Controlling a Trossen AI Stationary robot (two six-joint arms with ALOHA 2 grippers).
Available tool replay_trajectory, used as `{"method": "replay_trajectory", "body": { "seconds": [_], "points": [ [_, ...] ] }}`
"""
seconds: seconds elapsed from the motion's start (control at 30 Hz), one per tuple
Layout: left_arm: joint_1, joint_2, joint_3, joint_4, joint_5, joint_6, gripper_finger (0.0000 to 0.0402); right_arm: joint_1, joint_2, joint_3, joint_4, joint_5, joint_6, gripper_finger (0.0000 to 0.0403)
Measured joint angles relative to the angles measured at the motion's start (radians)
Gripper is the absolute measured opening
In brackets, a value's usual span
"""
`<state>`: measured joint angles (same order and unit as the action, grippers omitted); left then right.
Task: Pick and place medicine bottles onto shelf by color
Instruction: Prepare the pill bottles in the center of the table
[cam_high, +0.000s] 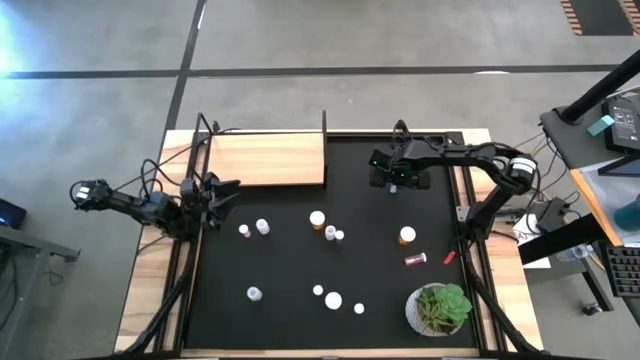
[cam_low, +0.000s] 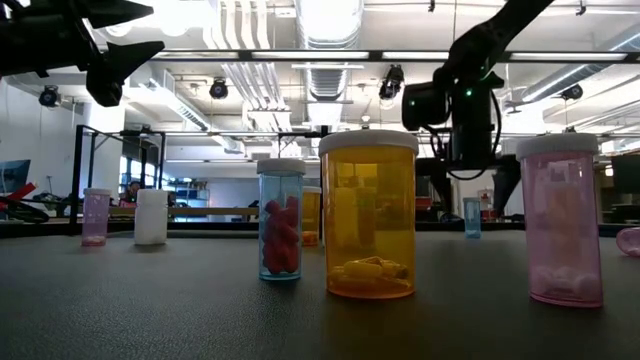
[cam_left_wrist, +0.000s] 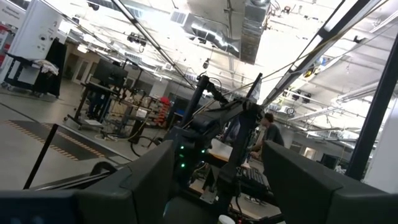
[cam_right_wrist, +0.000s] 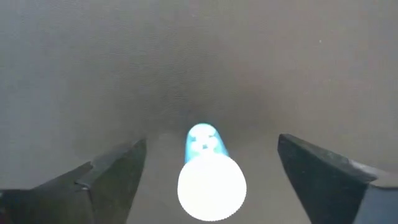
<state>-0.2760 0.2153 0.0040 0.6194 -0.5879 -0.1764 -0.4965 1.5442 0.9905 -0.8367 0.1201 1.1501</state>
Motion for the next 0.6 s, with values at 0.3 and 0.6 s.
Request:
{"method": "replay_trajectory", "body": {
  "seconds": [0.3, 0.6],
  "points": [
    [0.000, 0.000, 0.000, 0.000, 0.000, 0.000, 0.0228, 0.000, 0.002, 0.005, 0.017, -0.001, -0.002, 0.0217],
    [0.000, 0.000, 0.000, 0.000, 0.000, 0.000, 0.0228, 0.001, 0.002, 0.005, 0.017, -0.019, 0.000, 0.0115]
  ]
}}
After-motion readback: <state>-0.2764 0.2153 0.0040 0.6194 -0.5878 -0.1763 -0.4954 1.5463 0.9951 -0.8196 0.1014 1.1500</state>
